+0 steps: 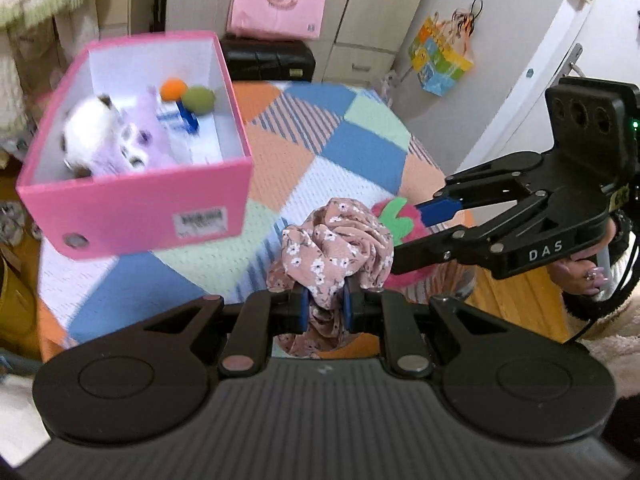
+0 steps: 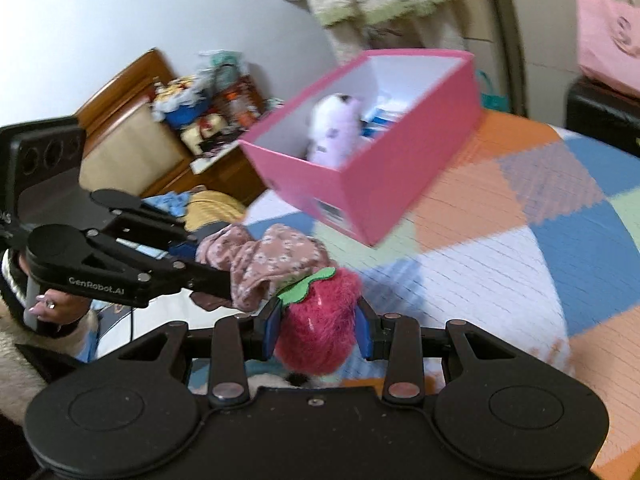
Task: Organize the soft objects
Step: 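Lift the cloth and strawberry plush and carry both over the pink box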
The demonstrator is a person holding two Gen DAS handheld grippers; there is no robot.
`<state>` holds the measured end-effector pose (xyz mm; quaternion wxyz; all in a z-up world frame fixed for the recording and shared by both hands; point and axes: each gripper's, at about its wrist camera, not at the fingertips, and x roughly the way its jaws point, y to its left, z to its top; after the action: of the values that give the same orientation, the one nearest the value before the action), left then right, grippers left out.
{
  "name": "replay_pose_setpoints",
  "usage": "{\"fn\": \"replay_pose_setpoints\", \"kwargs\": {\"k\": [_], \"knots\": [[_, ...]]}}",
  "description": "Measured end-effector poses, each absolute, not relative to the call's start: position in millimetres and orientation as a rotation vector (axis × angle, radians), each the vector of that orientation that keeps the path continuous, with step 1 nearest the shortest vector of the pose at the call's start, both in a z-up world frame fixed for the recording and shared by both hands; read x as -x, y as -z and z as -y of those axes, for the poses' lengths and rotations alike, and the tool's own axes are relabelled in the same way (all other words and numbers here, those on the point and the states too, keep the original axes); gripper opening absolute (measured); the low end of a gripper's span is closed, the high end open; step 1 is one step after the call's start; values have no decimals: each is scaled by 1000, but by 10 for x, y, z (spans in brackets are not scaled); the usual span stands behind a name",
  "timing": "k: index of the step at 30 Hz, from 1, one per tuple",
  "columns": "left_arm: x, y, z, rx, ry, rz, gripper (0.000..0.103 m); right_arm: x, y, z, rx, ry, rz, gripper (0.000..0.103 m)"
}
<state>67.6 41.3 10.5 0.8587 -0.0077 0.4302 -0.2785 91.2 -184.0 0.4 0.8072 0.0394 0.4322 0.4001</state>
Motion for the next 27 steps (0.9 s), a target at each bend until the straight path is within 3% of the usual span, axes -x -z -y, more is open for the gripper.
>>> {"fn": "replay_pose_setpoints", "kwargs": {"k": [14, 27], "knots": [[-1162, -664, -836, 22, 475, -626, 15, -1511, -671, 1262, -11, -887, -665, 43], [-2282, -583, -960, 55, 375, -556, 15, -2593, -634, 1031, -37, -848, -524, 43]]}}
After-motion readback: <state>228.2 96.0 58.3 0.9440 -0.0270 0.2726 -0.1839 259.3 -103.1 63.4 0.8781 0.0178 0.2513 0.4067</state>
